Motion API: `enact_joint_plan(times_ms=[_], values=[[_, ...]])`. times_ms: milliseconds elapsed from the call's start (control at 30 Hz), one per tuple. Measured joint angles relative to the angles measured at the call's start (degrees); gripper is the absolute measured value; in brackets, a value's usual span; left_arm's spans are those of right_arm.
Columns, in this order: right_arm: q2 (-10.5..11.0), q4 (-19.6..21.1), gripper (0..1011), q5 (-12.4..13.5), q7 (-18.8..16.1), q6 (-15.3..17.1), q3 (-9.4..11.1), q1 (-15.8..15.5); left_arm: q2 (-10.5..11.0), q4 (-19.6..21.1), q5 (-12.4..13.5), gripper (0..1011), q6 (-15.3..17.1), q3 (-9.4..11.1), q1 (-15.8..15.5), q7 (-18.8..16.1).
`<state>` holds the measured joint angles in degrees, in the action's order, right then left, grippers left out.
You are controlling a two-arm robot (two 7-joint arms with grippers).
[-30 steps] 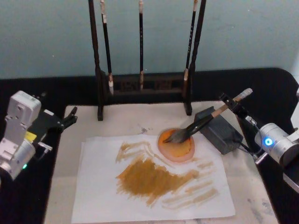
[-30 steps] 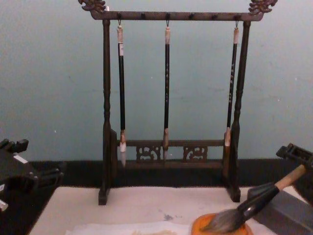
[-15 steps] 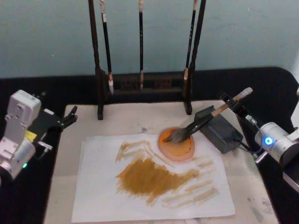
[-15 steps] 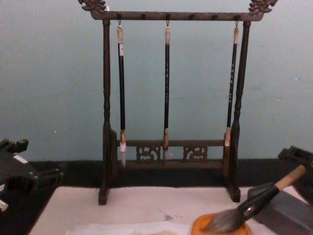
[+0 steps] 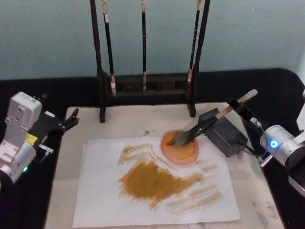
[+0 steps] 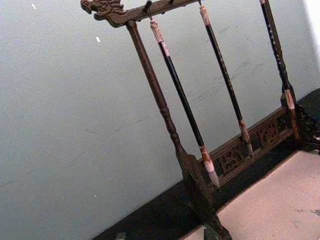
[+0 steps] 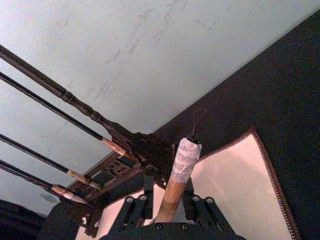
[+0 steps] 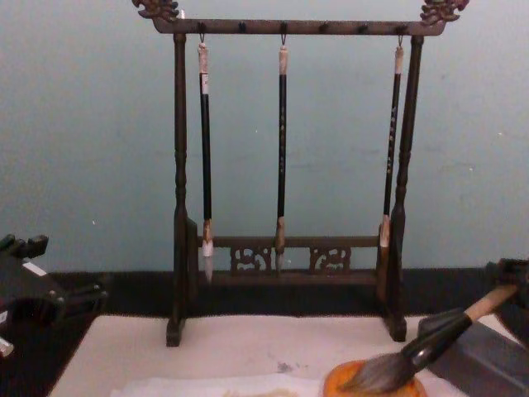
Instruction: Pick up the brush from the inkstone, write on the paper, then place the brush back to its original position.
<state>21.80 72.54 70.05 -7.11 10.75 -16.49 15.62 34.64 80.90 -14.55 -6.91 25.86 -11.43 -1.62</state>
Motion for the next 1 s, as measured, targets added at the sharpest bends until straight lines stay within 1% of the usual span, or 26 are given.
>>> enact_joint_plan(times_ms=[33,100,133,167,200,233,667,1000], values=[[-0.01,0.00,353,0.00,0.01,0.00,0.00,0.00,0.00,0.00,0.00,1010,0.00,0.00,0.00,0.00],[-0.01,0.00,245,-0.02,0.02,0.00,0.01,0.00,0.00,0.00,0.00,1010,0.00,0.00,0.00,0.00],[-0.01,0.00,224,-0.02,0.01,0.00,0.01,0.00,0.00,0.00,0.00,1010,0.00,0.00,0.00,0.00],[-0.02,0.00,224,-0.03,0.01,0.00,0.01,0.00,0.00,0.00,0.00,1009,0.00,0.00,0.00,0.00],[-0.02,0.00,190,-0.02,0.00,0.00,0.01,0.00,0.00,0.00,0.00,1010,0.00,0.00,0.00,0.00],[-0.02,0.01,179,-0.02,0.00,0.00,0.01,0.00,0.00,0.00,0.00,1010,0.00,0.00,0.00,0.00],[0.01,0.01,179,-0.04,0.01,-0.05,-0.02,0.00,0.00,0.00,0.00,1010,0.00,0.00,0.00,0.00],[0.79,0.97,177,0.01,-1.12,-2.16,-1.10,1.04,0.00,0.00,0.00,1010,0.00,0.00,0.00,0.00]])
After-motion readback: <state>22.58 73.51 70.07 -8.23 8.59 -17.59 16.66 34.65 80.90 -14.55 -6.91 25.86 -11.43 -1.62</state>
